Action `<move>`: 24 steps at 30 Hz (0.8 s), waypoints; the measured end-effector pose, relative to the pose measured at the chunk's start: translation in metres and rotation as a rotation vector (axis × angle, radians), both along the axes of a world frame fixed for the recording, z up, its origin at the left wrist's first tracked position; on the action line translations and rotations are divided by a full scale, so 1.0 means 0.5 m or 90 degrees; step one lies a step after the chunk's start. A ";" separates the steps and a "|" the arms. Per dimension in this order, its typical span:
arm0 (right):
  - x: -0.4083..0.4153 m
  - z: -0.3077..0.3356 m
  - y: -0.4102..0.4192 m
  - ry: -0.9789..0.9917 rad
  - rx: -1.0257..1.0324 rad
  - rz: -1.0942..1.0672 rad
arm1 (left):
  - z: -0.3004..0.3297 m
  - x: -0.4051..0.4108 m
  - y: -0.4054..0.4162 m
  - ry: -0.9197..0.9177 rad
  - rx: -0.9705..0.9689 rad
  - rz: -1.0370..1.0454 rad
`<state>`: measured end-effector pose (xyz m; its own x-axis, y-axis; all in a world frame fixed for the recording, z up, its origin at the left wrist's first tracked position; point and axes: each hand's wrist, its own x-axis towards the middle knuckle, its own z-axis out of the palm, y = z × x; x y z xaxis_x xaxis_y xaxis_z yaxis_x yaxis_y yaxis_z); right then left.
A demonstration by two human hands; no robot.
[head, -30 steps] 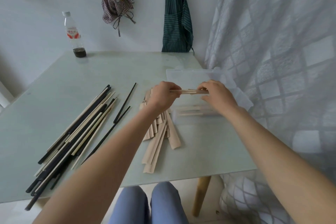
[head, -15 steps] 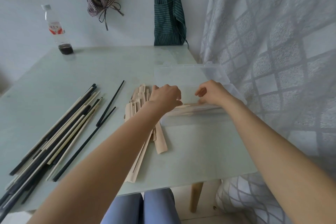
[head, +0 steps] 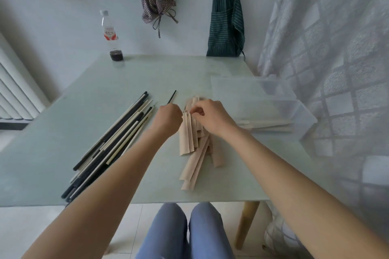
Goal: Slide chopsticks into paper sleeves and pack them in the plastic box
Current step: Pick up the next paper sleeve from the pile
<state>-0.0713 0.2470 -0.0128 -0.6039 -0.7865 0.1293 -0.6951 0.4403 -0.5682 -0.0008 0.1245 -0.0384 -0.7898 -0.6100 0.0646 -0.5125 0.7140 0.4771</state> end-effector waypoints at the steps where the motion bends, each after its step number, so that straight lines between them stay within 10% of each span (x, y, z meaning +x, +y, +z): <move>1: 0.011 -0.018 -0.014 -0.001 0.034 0.005 | -0.018 0.009 -0.008 -0.049 -0.003 0.000; 15: 0.034 -0.100 -0.099 -0.105 0.177 -0.155 | -0.053 0.024 -0.011 0.049 0.511 0.102; 20: 0.045 -0.077 -0.092 -0.197 0.035 -0.163 | -0.045 0.051 -0.021 0.134 0.472 0.065; 24: 0.070 -0.068 -0.113 -0.487 -0.140 -0.153 | -0.040 0.102 -0.063 0.058 0.020 0.062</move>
<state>-0.0362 0.1905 -0.0469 -0.7360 -0.6291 -0.2499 0.0179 0.3510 -0.9362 0.0503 0.0929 -0.0583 -0.7183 -0.6865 0.1129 -0.5325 0.6469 0.5458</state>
